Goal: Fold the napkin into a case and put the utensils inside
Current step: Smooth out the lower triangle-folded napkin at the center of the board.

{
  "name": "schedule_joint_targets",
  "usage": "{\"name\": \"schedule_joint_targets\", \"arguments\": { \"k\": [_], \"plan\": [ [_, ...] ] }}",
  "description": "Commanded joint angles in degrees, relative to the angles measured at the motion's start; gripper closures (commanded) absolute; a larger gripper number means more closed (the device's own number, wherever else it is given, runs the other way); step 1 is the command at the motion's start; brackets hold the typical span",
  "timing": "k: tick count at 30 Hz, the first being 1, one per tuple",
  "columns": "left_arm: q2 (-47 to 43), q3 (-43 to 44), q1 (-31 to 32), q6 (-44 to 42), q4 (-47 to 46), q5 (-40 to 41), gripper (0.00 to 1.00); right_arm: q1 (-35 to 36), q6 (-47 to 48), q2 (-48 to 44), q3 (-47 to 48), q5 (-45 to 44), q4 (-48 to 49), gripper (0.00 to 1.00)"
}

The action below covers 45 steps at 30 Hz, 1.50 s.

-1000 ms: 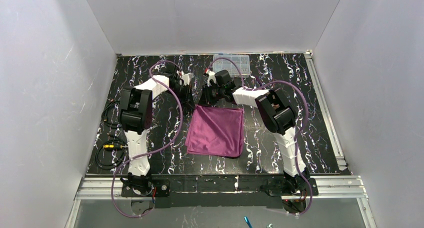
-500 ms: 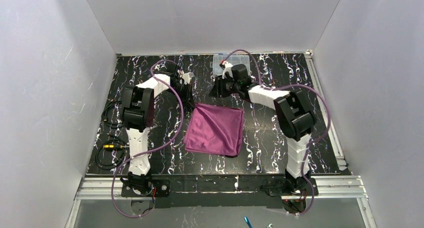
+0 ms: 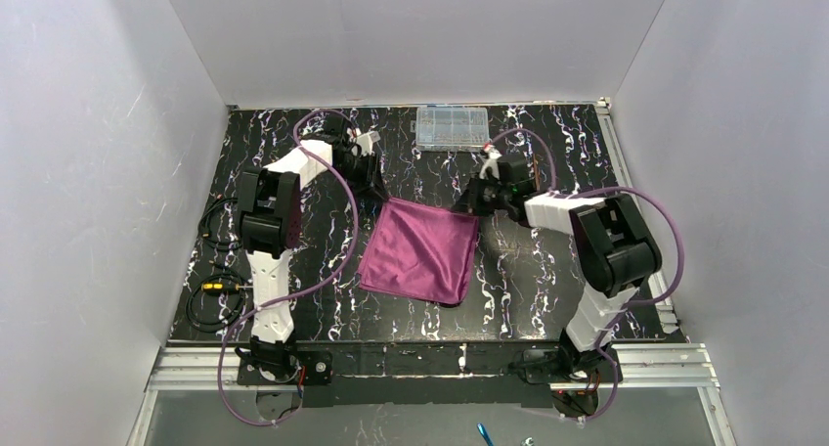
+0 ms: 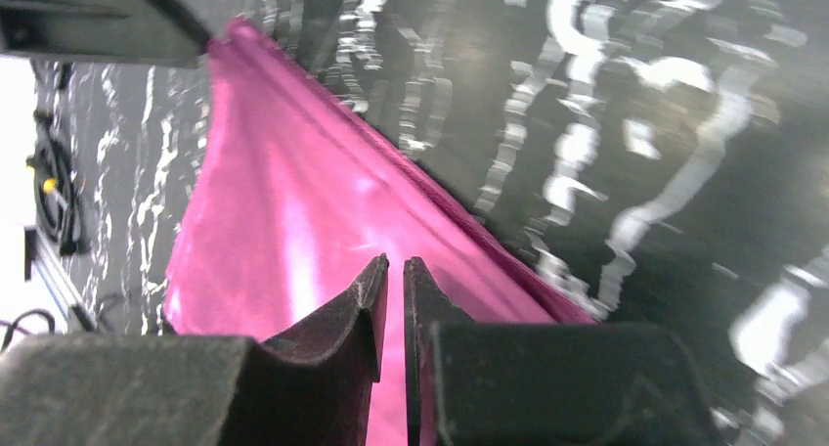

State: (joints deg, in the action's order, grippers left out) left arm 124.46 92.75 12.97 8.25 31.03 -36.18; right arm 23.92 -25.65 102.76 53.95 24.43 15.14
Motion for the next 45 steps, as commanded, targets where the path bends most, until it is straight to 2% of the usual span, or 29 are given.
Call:
{"name": "schedule_joint_targets", "arguments": {
  "k": [1, 2, 4, 7, 11, 14, 16, 19, 23, 28, 33, 39, 43, 45],
  "plan": [
    [-1.48, 2.14, 0.47, -0.21, 1.93, -2.11, 0.62, -3.39, -3.26, -6.56, -2.39, -0.84, 2.05, 0.81],
    [-1.78, 2.35, 0.41, -0.41, 2.30, -1.87, 0.52, -3.44, -2.43, -7.23, -2.15, -1.28, 0.83, 0.81],
    [-2.51, 3.88, 0.36, -2.01, 4.48, -1.63, 0.46, -3.39, -1.31, -8.26, -1.74, -2.59, -1.37, 0.81],
    [-4.05, 7.04, 0.34, -6.19, 9.07, -2.71, 0.46, -3.33, -0.91, -10.72, -2.45, -4.21, -1.97, 0.82],
    [-6.32, 7.94, 1.18, -13.61, 14.40, -5.33, 0.46, -1.70, -2.43, -13.25, -3.77, -0.54, 0.07, 0.83],
    [-6.97, 6.20, 4.25, -22.39, 19.39, -7.78, 0.47, -1.14, -8.45, -10.04, -6.02, 6.93, 7.32, 0.89],
    [-5.65, 5.20, 6.27, -25.08, 21.93, -7.61, 0.49, -0.98, -8.75, -7.53, -6.08, 7.92, 6.39, 0.94],
    [-2.07, 5.33, 7.75, -25.49, 22.06, -6.42, 0.51, -0.94, -5.49, -5.63, -5.31, 5.11, 1.11, 0.98],
    [3.23, 8.90, 7.97, -25.78, 22.06, -1.83, 0.54, -0.97, -0.04, -4.26, -3.70, -0.86, -6.45, 0.99],
    [7.62, 12.60, 8.12, -25.74, 21.76, 3.96, 0.56, -0.94, 1.46, -1.67, -3.59, -3.85, -8.32, 0.99],
    [9.02, 13.55, 8.12, -24.28, 19.91, 5.94, 0.56, -0.94, 2.44, -0.41, -3.56, -5.22, -8.44, 0.99],
    [5.11, 14.66, 8.30, -21.61, 20.75, 3.37, 0.49, 0.11, 4.30, -4.98, -0.98, -6.33, -10.32, 0.96],
    [-0.83, 15.80, 8.22, -20.75, 23.23, -0.34, 0.45, 1.89, 7.66, -10.75, 1.17, -8.11, -14.35, 0.86],
    [-4.13, 16.03, 8.19, -21.04, 24.42, -2.28, 0.34, 4.23, 10.56, -14.16, 1.47, -9.82, -16.82, 0.81]
  ]
}}
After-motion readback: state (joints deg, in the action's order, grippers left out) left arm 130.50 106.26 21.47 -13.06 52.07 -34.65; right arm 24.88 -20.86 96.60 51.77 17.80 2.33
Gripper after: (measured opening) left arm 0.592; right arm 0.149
